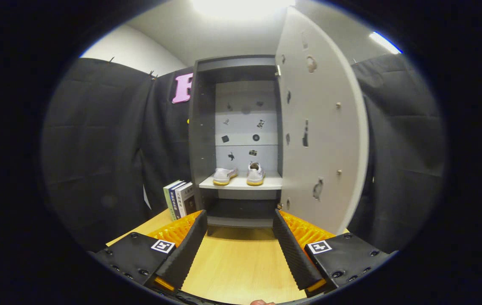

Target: Open the shoe cabinet door, grab the shoes and put them into the shoe cabinet, then close the shoe cabinet door.

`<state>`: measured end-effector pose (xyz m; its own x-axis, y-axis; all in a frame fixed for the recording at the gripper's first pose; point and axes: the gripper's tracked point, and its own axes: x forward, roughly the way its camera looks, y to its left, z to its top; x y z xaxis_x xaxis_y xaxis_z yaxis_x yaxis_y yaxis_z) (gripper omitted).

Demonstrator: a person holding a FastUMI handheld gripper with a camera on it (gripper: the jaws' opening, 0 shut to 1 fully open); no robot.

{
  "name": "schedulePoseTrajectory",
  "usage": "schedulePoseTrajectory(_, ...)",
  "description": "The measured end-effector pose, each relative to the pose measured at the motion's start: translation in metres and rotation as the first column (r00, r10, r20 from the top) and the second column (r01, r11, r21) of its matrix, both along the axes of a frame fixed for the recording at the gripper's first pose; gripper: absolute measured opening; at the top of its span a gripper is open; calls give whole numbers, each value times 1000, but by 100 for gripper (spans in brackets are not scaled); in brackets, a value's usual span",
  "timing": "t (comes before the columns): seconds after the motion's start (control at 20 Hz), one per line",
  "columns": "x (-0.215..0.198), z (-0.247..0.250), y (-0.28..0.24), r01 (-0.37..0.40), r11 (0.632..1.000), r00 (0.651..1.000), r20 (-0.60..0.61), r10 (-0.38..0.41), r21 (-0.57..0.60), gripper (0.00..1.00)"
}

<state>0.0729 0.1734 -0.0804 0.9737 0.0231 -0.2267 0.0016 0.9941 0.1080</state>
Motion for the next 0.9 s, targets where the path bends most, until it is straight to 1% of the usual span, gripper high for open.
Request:
schedulePoseTrajectory(0.2, -30, 27, -74, 153, 988, 988, 13, -153, 11, 97)
schedulePoseTrajectory(0.25, -37, 32, -87, 183, 982, 983, 5, -183, 38, 97)
schedulePoseTrajectory(0.35, -42, 50, -112, 228, 971, 972, 36, -231, 79, 97)
schedulePoseTrajectory(0.45, -44, 58, -143, 272, 960, 960, 48, -276, 66, 97)
schedulePoseTrajectory(0.6, -38, 58, -179, 302, 949, 952, 31, -305, 87, 97)
schedulePoseTrajectory(0.7, -14, 58, -198, 308, 942, 949, 32, -315, 137, 97)
schedulePoseTrajectory(0.8, 9, 56, -211, 279, 948, 957, 36, -288, 153, 97)
schedulePoseTrajectory(0.9, 31, 55, -224, 246, 963, 967, 39, -252, 114, 97)
